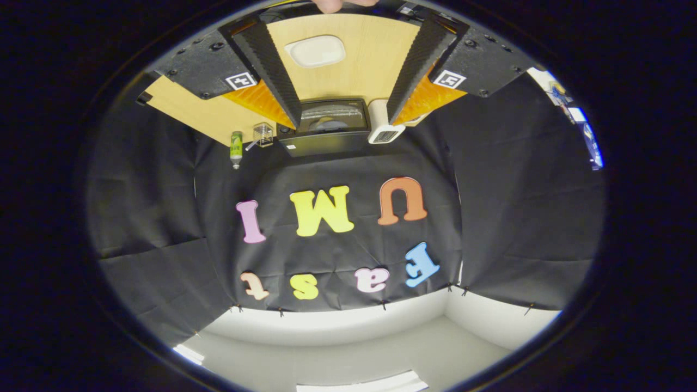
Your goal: Open the toaster oven, put the food inside, and close the toaster oven door.
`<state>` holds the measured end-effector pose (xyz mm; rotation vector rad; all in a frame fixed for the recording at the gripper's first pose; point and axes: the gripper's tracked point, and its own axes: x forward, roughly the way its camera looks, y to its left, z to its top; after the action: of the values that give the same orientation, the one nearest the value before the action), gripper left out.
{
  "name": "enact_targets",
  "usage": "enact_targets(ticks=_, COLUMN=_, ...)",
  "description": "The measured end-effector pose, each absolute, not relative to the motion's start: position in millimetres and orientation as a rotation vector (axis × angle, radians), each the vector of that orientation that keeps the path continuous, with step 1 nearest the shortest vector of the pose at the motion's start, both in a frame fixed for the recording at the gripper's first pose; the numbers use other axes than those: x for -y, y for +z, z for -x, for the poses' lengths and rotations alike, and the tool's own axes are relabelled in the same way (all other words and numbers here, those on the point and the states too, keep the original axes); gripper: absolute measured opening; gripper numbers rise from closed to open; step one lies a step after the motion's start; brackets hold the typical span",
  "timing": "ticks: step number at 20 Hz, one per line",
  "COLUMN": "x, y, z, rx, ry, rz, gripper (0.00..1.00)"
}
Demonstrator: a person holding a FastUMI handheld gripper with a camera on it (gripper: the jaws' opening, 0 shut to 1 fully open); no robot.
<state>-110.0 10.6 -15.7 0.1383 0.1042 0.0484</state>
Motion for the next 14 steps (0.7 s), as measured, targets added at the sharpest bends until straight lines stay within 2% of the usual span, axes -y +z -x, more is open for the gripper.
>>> enact_targets(ticks=10, x=-27, y=-13, z=110, rx=-0.077, ry=0.066, rz=-0.047, gripper=1.0)
enact_targets(ticks=14, x=-37, y=-23, z=110, rx=-0.128, ry=0.098, rz=0.002, gripper=1.0)
